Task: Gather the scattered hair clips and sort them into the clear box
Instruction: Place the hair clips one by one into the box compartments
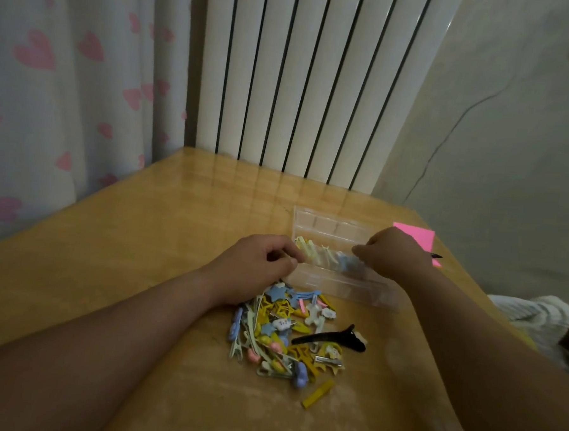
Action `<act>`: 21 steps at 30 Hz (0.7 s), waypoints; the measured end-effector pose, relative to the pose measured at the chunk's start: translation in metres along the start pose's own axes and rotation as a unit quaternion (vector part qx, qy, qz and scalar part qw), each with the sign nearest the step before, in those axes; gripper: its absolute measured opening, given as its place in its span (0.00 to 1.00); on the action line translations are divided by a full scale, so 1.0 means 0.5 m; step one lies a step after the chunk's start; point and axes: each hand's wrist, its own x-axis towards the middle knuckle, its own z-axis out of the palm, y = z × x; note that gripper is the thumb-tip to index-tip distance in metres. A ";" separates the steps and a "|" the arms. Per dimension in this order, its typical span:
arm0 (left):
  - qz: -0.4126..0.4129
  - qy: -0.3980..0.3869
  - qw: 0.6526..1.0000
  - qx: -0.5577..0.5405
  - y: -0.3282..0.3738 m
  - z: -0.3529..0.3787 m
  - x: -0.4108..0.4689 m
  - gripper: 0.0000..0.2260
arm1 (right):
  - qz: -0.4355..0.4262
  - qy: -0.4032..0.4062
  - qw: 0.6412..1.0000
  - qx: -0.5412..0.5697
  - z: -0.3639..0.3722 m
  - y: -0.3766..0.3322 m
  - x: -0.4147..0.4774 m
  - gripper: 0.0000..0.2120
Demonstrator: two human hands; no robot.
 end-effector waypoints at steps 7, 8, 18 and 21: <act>0.001 0.004 1.000 0.007 0.003 0.002 -0.001 0.06 | -0.091 0.111 0.984 0.104 -0.016 0.027 -0.067 0.13; 0.001 0.006 1.000 0.010 0.003 0.001 -0.001 0.06 | -0.109 0.132 0.977 0.128 -0.024 0.028 -0.086 0.12; -0.001 0.009 1.000 0.024 0.002 0.000 -0.002 0.07 | -0.262 0.036 0.935 0.238 -0.040 0.020 -0.224 0.04; -0.003 0.011 1.000 0.020 0.003 0.000 -0.002 0.07 | -0.296 -0.031 0.938 0.179 -0.027 0.013 -0.231 0.03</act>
